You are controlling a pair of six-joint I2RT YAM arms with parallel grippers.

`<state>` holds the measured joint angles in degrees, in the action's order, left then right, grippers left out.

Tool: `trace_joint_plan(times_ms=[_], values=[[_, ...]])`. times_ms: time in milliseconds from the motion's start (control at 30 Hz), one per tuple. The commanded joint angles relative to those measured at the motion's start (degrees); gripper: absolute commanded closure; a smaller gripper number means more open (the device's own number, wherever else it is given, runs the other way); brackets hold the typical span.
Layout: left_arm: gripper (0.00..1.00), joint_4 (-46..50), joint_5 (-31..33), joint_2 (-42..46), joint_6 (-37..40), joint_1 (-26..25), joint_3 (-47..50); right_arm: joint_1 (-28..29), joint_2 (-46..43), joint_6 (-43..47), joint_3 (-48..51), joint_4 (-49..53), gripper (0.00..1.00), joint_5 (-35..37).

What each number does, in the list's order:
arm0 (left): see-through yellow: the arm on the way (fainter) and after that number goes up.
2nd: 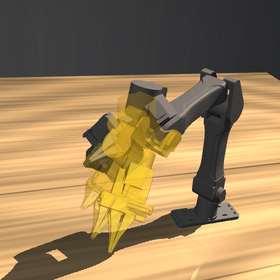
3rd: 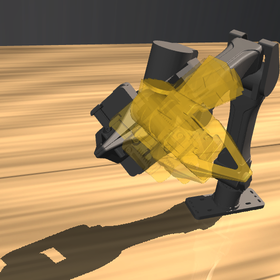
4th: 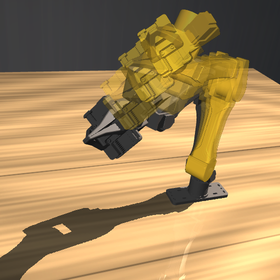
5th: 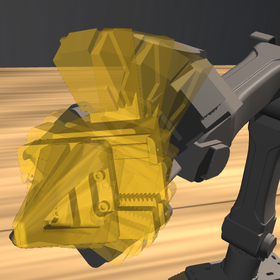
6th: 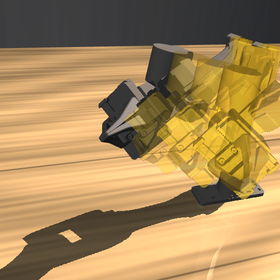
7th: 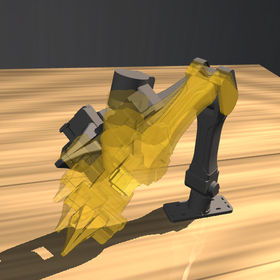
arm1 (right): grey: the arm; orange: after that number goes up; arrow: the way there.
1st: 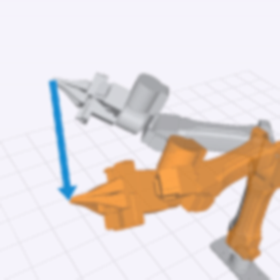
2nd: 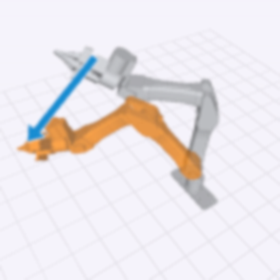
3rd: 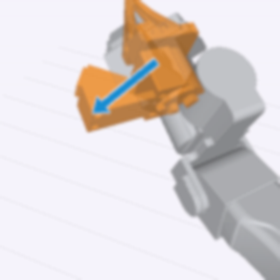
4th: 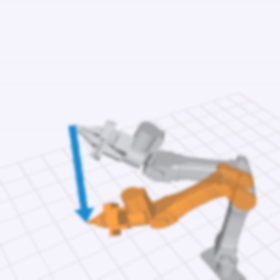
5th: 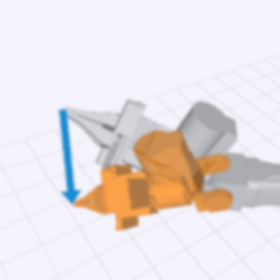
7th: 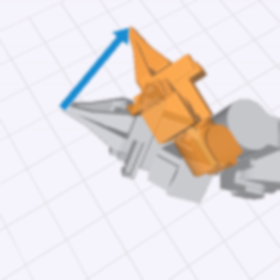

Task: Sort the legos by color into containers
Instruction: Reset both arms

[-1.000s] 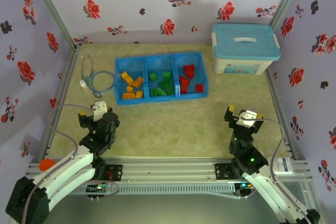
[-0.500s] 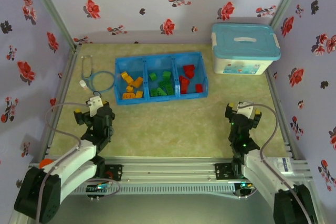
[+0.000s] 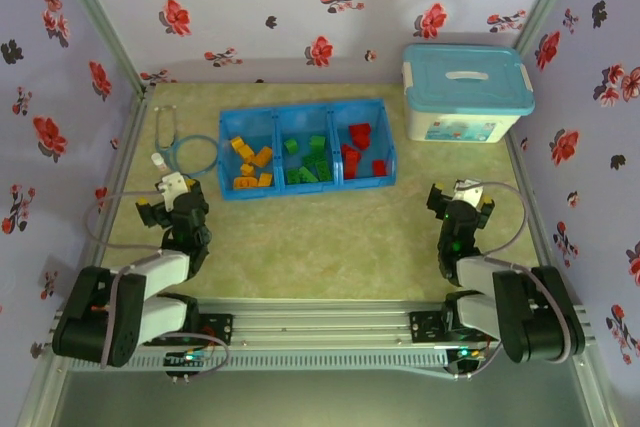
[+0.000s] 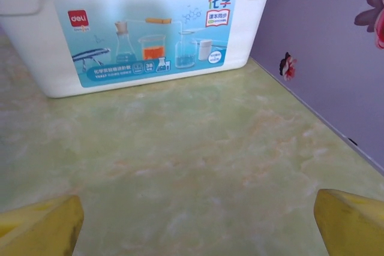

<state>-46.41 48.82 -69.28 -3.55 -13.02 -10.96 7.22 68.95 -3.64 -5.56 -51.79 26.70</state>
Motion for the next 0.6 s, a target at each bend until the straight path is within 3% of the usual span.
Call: trace_joint_plan(times_ms=[0, 133, 267, 333, 467, 567], values=[[0.0, -11.78, -1.64, -2.96, 1.34, 1.12, 0.92, -0.71, 2.27, -1.84, -0.88, -9.38, 0.01, -0.85], [0.0, -19.44, -2.11, -7.33, 3.53, 1.56, 1.44, -1.43, 4.92, -2.75, 0.11, -14.03, 0.01, -1.19], [0.0, -23.63, -5.63, -10.92, 0.3, 3.22, 2.22, -2.47, 17.58, -3.29, 0.74, -27.9, 0.01, -0.17], [0.0, -29.79, -7.05, -15.82, -1.65, 5.4, 2.75, -2.67, 21.31, -0.64, -2.27, -25.87, 0.01, -6.69], [0.0, -28.07, -9.01, -15.1, -1.14, 5.47, 2.49, -2.63, 21.33, -1.04, -4.15, -22.97, 0.01, -4.58], [0.0, -28.28, -13.53, -15.53, 0.88, 5.35, 2.38, -2.57, 23.18, -0.6, -3.15, -27.51, 0.01, -4.66]])
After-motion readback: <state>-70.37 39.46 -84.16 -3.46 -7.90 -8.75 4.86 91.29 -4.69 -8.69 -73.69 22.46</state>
